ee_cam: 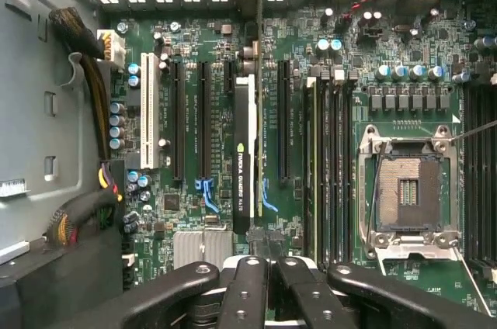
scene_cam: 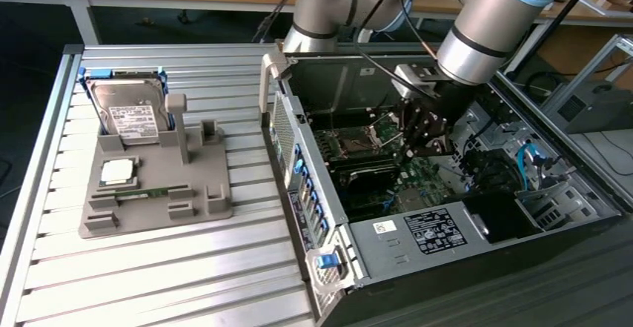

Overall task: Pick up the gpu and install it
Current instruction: 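Press down on the gpu until it lock into place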

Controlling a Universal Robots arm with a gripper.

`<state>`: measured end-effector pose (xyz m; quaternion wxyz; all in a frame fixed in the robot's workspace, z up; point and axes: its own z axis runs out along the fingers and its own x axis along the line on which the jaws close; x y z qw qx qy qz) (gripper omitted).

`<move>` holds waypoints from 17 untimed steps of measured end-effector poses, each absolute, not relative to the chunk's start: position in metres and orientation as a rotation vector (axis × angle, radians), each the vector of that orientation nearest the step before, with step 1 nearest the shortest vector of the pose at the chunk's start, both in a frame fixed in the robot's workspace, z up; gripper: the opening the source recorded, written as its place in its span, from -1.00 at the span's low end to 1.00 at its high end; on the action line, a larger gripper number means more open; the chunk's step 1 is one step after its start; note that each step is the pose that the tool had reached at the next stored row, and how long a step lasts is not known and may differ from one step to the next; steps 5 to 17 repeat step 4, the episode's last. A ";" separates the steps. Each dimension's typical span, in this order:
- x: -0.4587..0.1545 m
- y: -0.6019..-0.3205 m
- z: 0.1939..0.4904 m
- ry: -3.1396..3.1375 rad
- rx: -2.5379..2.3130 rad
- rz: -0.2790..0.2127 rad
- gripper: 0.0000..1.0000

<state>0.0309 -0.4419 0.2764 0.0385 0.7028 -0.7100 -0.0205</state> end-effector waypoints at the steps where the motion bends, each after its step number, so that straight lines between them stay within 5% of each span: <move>1: 0.031 -0.442 0.276 -2.177 2.156 -0.063 -0.79; 17: 0.031 -0.442 0.276 -2.177 2.156 -0.063 -0.79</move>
